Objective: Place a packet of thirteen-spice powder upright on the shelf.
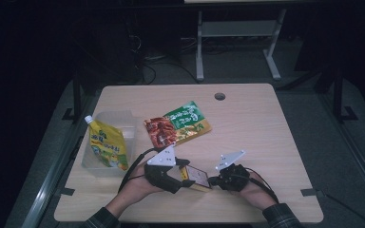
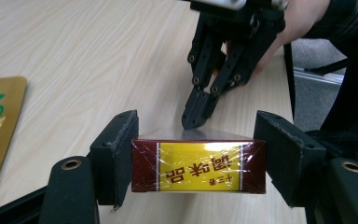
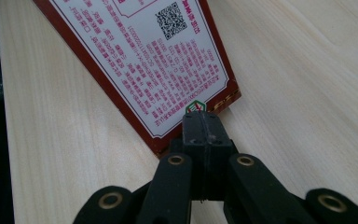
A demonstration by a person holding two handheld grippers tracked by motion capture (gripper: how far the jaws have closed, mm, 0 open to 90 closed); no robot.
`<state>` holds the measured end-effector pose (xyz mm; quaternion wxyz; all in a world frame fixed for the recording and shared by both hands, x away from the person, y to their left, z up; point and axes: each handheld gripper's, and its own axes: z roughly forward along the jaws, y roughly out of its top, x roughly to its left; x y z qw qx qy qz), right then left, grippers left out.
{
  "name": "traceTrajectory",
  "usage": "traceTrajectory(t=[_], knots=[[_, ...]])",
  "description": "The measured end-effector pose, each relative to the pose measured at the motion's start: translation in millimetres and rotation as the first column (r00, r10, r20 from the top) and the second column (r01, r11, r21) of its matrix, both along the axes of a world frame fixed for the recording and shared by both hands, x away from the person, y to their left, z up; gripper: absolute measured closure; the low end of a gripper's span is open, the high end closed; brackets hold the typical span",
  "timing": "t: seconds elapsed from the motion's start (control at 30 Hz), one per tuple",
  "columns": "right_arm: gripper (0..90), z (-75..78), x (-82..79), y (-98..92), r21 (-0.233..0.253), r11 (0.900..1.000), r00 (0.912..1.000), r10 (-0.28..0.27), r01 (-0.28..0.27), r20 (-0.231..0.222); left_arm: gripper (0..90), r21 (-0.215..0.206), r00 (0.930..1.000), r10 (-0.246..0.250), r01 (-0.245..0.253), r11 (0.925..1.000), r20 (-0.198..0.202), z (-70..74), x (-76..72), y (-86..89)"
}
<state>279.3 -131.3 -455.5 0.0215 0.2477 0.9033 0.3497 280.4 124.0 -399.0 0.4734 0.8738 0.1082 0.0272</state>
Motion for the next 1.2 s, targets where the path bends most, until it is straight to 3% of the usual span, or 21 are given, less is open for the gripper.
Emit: traceTrajectory(t=[0.13,0.73,0.93,1.2], knots=[[89.7,-1.2,-0.2,0.5,0.016,1.0,0.9997,-0.009,0.009,-0.021,31.8,-0.013,0.9999,-0.012,0.012,0.9998,0.002,3.3,3.9,-5.9],[89.8,-6.3,-3.6,13.4,0.035,0.999,0.9989,0.026,-0.025,-0.039,31.7,-0.039,0.9987,-0.051,0.051,0.9979,0.004,9.0,12.9,-26.3],[89.7,-7.5,-3.5,14.3,0.032,0.999,0.9987,0.033,-0.032,-0.038,30.5,-0.051,0.9995,-0.029,0.03,0.9982,0.015,9.3,12.0,-26.6],[89.7,-8.6,-3.4,13.5,0.026,0.999,0.9988,0.035,-0.034,-0.034,24.1,-0.103,0.9999,0.013,-0.012,0.9946,0.007,17.0,11.8,-19.4]])
